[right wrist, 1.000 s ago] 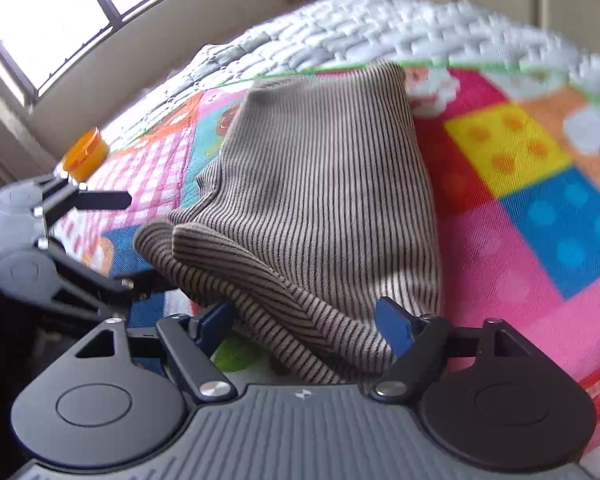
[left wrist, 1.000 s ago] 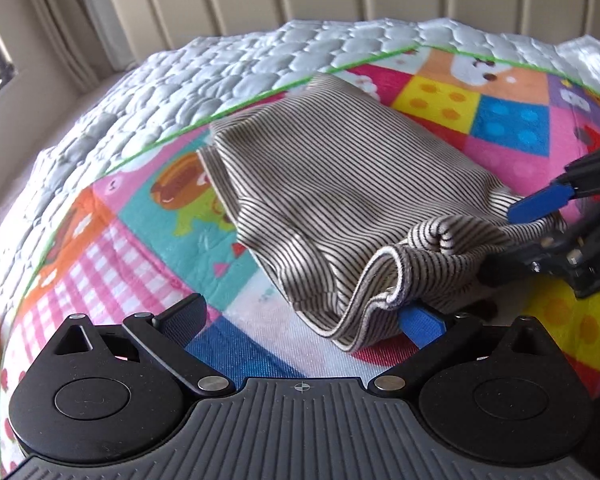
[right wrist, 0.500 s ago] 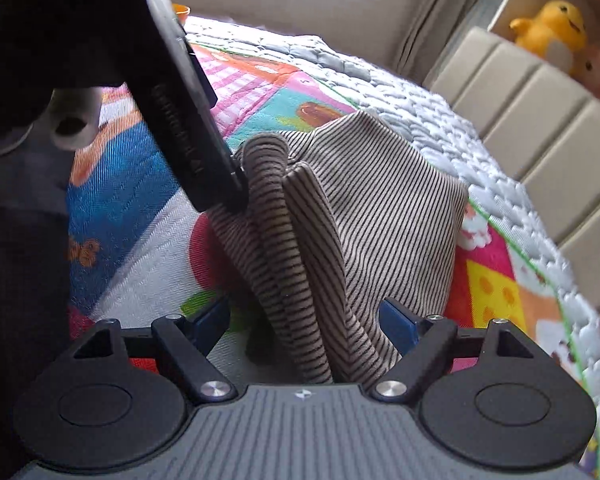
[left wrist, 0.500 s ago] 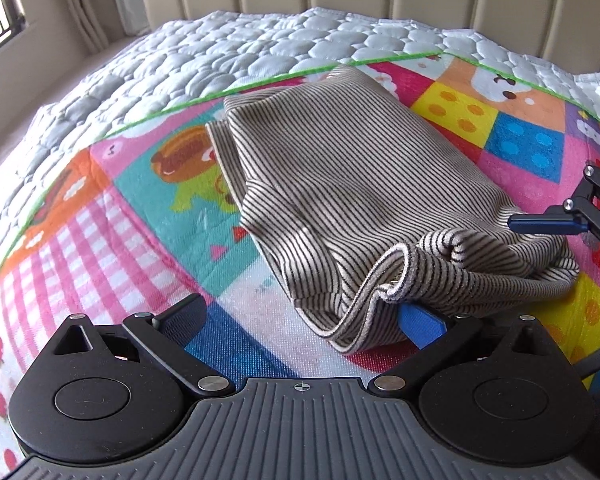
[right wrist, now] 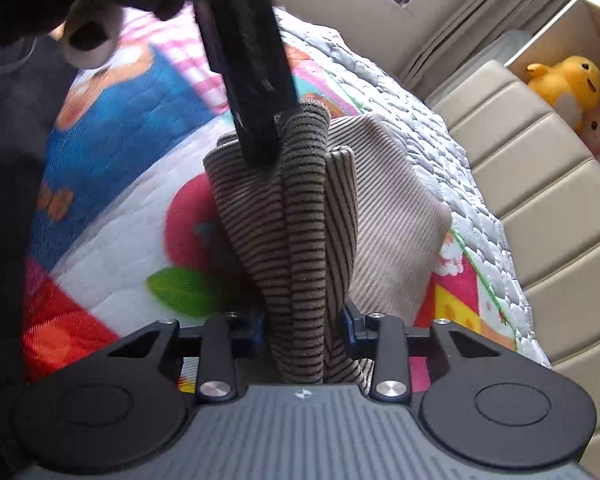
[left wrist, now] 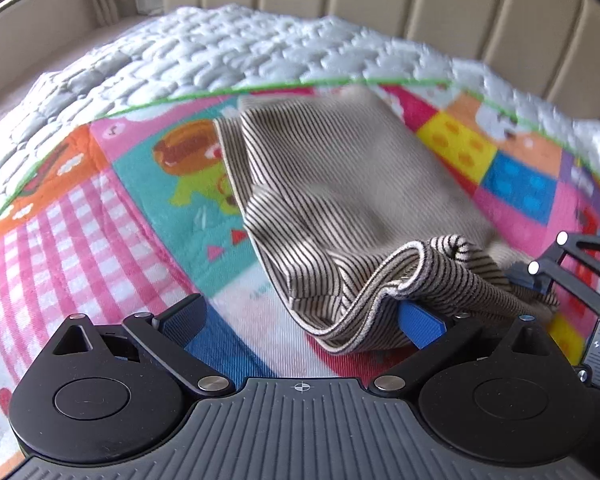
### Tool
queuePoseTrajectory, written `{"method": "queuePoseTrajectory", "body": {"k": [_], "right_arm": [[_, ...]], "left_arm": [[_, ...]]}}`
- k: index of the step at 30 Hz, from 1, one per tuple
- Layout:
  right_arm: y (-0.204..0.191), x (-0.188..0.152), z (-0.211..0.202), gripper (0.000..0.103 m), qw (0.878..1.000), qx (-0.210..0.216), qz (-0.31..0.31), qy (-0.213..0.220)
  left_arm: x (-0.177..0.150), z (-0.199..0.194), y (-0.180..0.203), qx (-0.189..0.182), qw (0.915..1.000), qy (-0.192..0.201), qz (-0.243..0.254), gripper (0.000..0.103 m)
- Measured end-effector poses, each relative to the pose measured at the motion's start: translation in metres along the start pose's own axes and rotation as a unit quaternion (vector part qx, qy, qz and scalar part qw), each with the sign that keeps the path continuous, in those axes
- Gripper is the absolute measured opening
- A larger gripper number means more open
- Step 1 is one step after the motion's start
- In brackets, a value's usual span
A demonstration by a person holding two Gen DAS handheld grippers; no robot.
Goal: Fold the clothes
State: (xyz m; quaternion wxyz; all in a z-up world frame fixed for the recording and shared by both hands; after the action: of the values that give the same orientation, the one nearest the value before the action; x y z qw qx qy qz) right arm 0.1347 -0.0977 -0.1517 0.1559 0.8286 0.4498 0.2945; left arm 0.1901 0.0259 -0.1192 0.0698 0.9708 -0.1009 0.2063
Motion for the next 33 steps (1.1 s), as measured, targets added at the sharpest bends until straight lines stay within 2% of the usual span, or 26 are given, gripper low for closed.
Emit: {"method": "queuePoseTrajectory", "body": {"k": [4,6,10,12,16,18,19,20,22,24,26,28,31,32,33], "right_arm": [[0.008,0.003,-0.009,0.029,0.999,0.002,-0.046,-0.021],[-0.002,-0.003,-0.016,0.025,0.996,0.021,-0.081,-0.037],[-0.035,-0.020,-0.043,0.023,0.981,0.072,-0.169,-0.055],[-0.032,-0.016,-0.058,0.022,0.975,0.089,-0.196,-0.057],[0.009,0.017,-0.077,0.021,0.967,0.065,-0.244,-0.043],[0.031,0.040,-0.072,0.018,0.963,0.040,-0.265,-0.033],[0.041,0.052,-0.065,0.016,0.961,0.026,-0.274,-0.026],[0.049,0.064,-0.055,0.008,0.961,0.018,-0.276,-0.022],[0.062,0.084,-0.027,0.008,0.963,0.014,-0.270,-0.019],[0.068,0.093,0.008,0.009,0.963,0.016,-0.267,-0.021],[0.065,0.092,0.035,0.009,0.965,0.021,-0.260,-0.024],[0.060,0.088,0.059,0.009,0.966,0.028,-0.254,-0.027],[0.056,0.080,0.074,0.009,0.970,0.028,-0.241,-0.015],[0.057,0.081,0.075,0.010,0.973,0.032,-0.227,-0.012],[0.059,0.082,0.073,0.010,0.977,0.035,-0.210,-0.009]], "left_arm": [[0.012,-0.016,-0.039,-0.025,0.9938,0.039,-0.101,0.103],[0.019,-0.013,-0.049,-0.028,0.9918,0.039,-0.119,0.103],[0.032,0.008,-0.034,0.006,0.9996,0.017,-0.023,0.103],[0.039,0.022,-0.031,0.032,0.9993,0.011,0.013,0.103],[0.053,0.051,-0.036,0.068,0.9961,0.008,0.056,0.103],[0.059,0.059,-0.044,0.069,0.9960,0.011,0.056,0.103],[0.062,0.059,-0.052,0.063,0.9970,0.015,0.042,0.103],[0.064,0.054,-0.062,0.052,0.9981,0.024,0.019,0.103],[0.067,0.042,-0.082,0.030,0.9981,0.044,-0.030,0.103],[0.067,0.025,-0.094,0.003,0.9962,0.068,-0.055,0.103],[0.065,0.009,-0.096,-0.051,0.9929,0.086,-0.065,0.103],[0.064,-0.002,-0.085,-0.106,0.9885,0.095,-0.051,0.103],[0.063,-0.012,-0.053,-0.166,0.9809,0.101,0.006,0.103],[0.062,-0.008,-0.042,-0.163,0.9818,0.093,0.026,0.103],[0.060,0.003,-0.032,-0.142,0.9856,0.079,0.046,0.103]]}}
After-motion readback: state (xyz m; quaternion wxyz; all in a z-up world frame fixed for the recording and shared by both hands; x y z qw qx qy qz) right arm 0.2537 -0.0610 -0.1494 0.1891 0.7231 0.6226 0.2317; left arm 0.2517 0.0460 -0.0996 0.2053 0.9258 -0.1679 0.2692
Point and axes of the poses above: each gripper's, at about its wrist camera, not at the fingertips, and z roughly the way its jaws point, y to its right, x to its top, the point moved 7 cm from there along z, roughly the way its jaws point, and after that the axes turned 12 degrees about -y, right-handed, at the moved point
